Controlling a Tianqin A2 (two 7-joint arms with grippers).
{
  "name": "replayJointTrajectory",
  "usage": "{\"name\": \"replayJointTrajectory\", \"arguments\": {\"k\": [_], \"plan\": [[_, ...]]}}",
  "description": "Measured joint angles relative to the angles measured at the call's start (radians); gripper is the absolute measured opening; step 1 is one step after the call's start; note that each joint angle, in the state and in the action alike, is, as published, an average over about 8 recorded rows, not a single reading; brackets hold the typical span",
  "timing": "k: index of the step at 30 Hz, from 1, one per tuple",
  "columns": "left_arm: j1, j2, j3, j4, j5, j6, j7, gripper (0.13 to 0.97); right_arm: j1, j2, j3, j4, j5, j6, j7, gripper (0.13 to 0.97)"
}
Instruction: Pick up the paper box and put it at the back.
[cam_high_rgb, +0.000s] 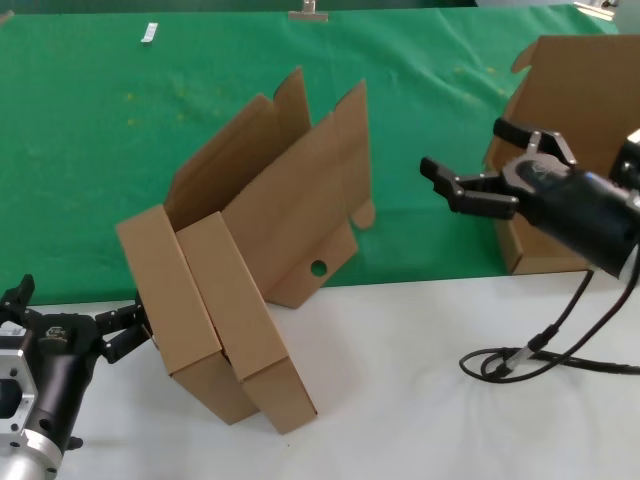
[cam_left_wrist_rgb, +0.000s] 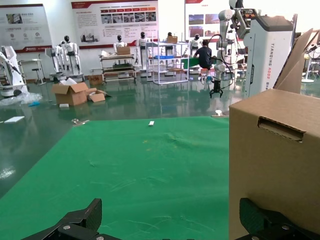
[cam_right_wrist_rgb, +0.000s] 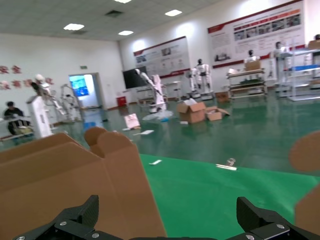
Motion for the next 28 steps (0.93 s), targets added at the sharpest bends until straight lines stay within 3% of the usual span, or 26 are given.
{"name": "replayJointTrajectory", "arguments": {"k": [28], "plan": [[0.000,0.000,0.000,0.000,0.000,0.000,0.001,0.966,-0.352,-0.040,-0.009,0.312,-0.033,0.396,-0.002,0.966]]}}
